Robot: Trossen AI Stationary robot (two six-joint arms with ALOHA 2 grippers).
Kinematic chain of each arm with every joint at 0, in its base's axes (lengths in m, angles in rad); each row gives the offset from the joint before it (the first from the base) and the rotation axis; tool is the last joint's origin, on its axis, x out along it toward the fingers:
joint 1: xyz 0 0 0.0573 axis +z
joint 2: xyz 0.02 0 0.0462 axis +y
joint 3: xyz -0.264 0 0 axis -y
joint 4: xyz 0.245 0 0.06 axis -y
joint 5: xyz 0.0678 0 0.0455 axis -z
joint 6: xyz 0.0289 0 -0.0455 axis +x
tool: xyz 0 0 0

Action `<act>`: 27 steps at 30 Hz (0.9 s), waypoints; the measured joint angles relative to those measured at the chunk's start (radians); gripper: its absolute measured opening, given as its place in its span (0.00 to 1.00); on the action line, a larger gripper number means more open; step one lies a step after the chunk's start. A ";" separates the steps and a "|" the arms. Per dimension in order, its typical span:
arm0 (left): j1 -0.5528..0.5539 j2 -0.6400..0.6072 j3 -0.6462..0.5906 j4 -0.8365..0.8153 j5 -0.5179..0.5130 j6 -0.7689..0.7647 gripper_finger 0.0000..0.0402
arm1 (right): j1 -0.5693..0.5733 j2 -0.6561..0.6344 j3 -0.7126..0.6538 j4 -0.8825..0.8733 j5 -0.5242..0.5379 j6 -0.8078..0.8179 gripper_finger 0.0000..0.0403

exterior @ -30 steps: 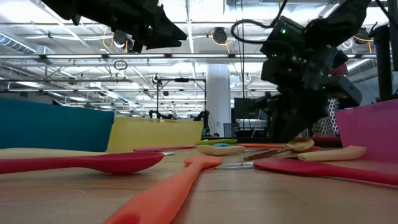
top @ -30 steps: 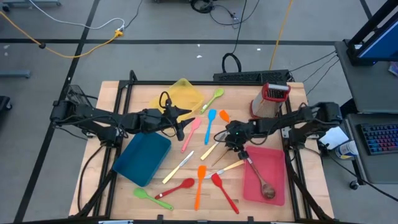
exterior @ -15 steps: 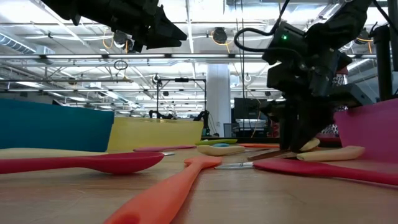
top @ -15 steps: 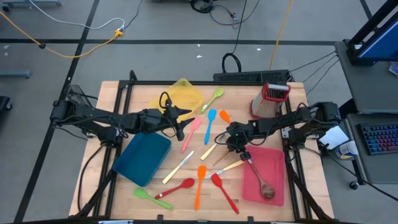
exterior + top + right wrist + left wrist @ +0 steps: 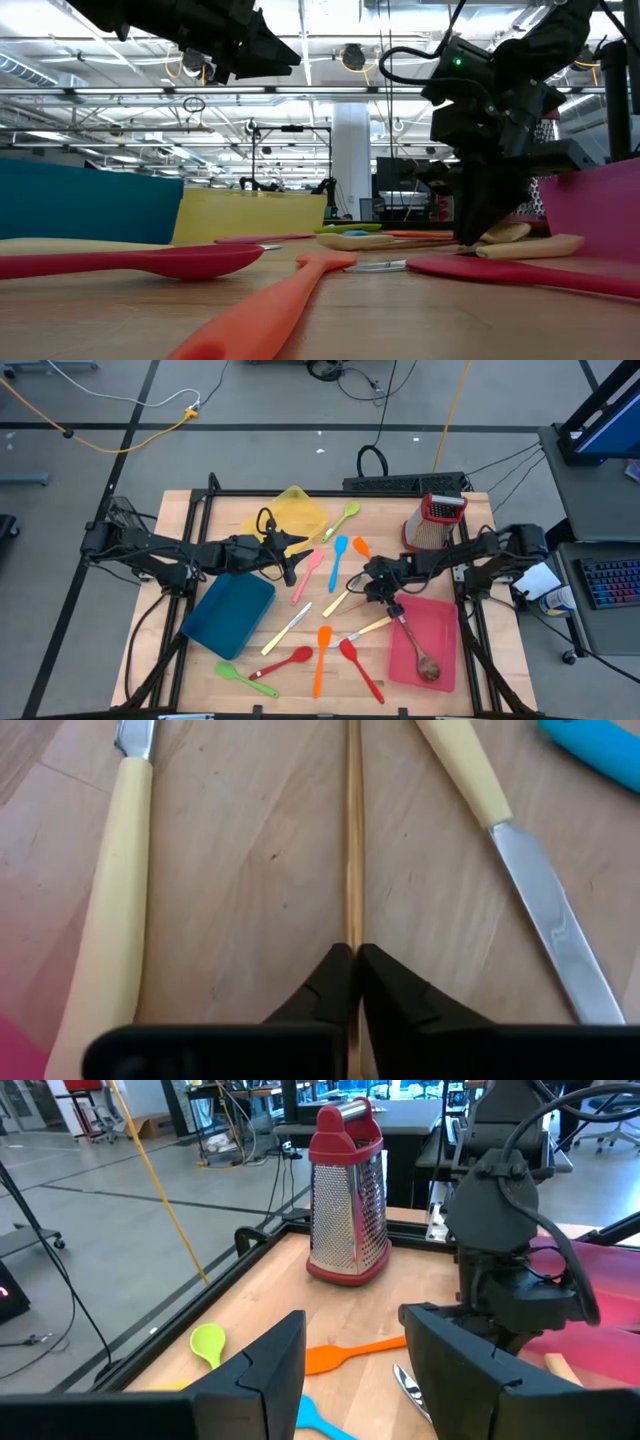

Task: Pick & Place Kitchen Items
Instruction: Put the gold serving spoon into the pink bin

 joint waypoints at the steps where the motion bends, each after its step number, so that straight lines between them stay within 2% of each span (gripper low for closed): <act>1: 0.000 0.000 0.000 0.000 0.000 0.000 0.44 | 0.002 -0.006 0.000 -0.001 0.002 0.005 0.01; 9: 0.000 0.000 0.000 0.002 0.000 -0.001 0.44 | 0.038 -0.159 -0.002 0.005 0.000 0.037 0.02; 12: 0.000 0.000 0.000 0.002 0.000 -0.001 0.44 | 0.059 -0.230 -0.001 0.005 0.001 0.094 0.02; 17: 0.000 0.000 0.000 0.000 0.000 -0.002 0.44 | 0.114 -0.355 -0.001 -0.051 -0.009 0.299 0.02; 21: -0.001 0.000 0.000 0.001 0.000 -0.002 0.44 | 0.193 -0.441 0.000 -0.062 -0.086 0.500 0.02; 27: -0.001 0.000 0.000 0.002 0.001 -0.032 0.44 | 0.345 -0.565 0.001 -0.128 -0.063 0.746 0.02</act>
